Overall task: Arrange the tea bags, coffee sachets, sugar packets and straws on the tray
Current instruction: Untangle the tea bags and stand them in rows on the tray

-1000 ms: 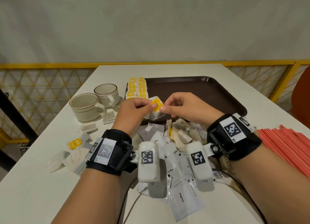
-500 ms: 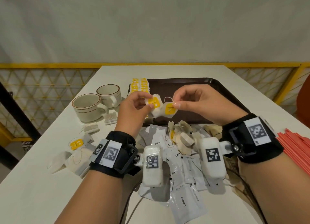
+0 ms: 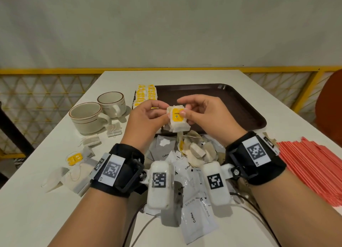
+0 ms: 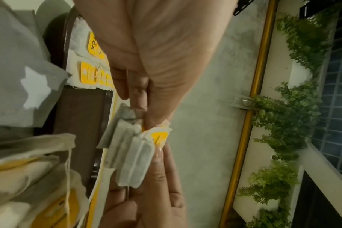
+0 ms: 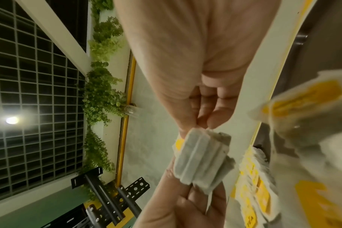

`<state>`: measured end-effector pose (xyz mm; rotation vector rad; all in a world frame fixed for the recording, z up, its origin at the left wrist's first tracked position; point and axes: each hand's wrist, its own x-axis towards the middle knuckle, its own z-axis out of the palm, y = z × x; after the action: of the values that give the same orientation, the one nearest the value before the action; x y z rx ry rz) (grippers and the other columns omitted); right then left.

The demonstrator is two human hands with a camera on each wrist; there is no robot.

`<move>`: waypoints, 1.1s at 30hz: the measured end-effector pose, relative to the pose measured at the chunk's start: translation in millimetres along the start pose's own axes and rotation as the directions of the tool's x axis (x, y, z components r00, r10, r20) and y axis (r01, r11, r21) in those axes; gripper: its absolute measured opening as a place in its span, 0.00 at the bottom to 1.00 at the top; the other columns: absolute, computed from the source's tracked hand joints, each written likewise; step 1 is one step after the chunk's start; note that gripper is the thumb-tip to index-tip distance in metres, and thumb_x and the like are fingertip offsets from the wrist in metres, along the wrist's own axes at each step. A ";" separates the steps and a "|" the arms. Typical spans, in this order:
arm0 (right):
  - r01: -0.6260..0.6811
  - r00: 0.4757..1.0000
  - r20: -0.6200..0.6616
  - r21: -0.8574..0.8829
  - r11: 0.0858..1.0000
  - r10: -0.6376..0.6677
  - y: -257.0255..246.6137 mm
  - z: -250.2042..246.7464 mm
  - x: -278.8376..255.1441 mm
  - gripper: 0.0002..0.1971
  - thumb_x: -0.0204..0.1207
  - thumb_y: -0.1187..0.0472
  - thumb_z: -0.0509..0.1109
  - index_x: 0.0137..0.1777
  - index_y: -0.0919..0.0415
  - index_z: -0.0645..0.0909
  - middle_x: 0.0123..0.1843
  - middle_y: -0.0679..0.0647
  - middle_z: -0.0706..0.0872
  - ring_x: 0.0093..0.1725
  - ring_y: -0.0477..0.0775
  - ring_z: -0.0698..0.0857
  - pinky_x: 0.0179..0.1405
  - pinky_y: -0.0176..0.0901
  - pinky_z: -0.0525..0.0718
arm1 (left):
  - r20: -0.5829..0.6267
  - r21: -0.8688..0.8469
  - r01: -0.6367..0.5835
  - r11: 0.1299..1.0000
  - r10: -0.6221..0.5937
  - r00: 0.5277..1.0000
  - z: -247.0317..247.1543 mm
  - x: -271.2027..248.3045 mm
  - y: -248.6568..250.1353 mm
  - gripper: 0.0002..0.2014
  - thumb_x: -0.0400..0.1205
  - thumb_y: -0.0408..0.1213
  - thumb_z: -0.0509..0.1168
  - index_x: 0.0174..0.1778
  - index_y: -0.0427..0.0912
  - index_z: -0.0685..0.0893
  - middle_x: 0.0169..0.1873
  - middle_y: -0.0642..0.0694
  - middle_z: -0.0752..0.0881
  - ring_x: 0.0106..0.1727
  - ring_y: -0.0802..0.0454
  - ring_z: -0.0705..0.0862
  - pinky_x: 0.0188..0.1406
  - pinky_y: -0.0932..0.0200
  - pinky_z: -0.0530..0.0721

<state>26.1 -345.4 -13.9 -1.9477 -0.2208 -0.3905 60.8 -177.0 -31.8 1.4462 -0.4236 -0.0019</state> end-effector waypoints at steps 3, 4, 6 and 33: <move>-0.029 1.000 0.010 -0.072 0.997 0.029 -1.8 -1.1 -1.3 0.07 0.74 0.64 0.76 0.50 0.56 0.87 0.48 0.53 0.89 0.46 0.50 0.88 0.49 0.46 0.88 | 0.004 -0.017 -0.004 1.000 0.004 1.000 0.8 0.4 0.0 0.10 0.73 0.25 0.73 0.43 0.44 0.84 0.35 0.44 0.91 0.38 0.51 0.88 0.44 0.60 0.85; -0.046 0.999 0.014 -0.060 0.997 0.047 -2.3 -2.4 -1.5 0.05 0.74 0.64 0.76 0.48 0.56 0.87 0.47 0.56 0.90 0.47 0.52 0.88 0.49 0.47 0.87 | -0.002 -0.015 -0.004 1.000 0.004 1.000 1.1 0.6 -0.4 0.09 0.75 0.26 0.72 0.43 0.44 0.84 0.36 0.43 0.91 0.40 0.50 0.88 0.47 0.58 0.84; -0.078 0.997 0.026 -0.046 0.996 0.079 -2.6 -4.6 -1.9 0.03 0.75 0.64 0.75 0.47 0.57 0.86 0.47 0.60 0.90 0.45 0.55 0.87 0.45 0.47 0.87 | -0.005 -0.003 -0.005 1.000 0.005 1.000 2.2 0.4 0.2 0.07 0.78 0.30 0.71 0.47 0.47 0.84 0.39 0.41 0.90 0.42 0.50 0.87 0.51 0.55 0.83; -0.125 0.905 0.392 -0.132 0.983 0.167 -42.4 -48.9 -7.3 0.06 0.74 0.68 0.73 0.51 0.62 0.87 0.49 0.55 0.92 0.49 0.48 0.89 0.51 0.34 0.85 | -0.155 0.179 -0.044 0.983 0.072 0.985 -0.9 2.8 -8.1 0.14 0.75 0.28 0.73 0.40 0.46 0.73 0.34 0.42 0.78 0.36 0.48 0.82 0.49 0.48 0.83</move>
<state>-2.9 -373.2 37.3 -2.1186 -0.3212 0.1068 65.6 -178.0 -38.8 1.5929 -0.3390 0.2029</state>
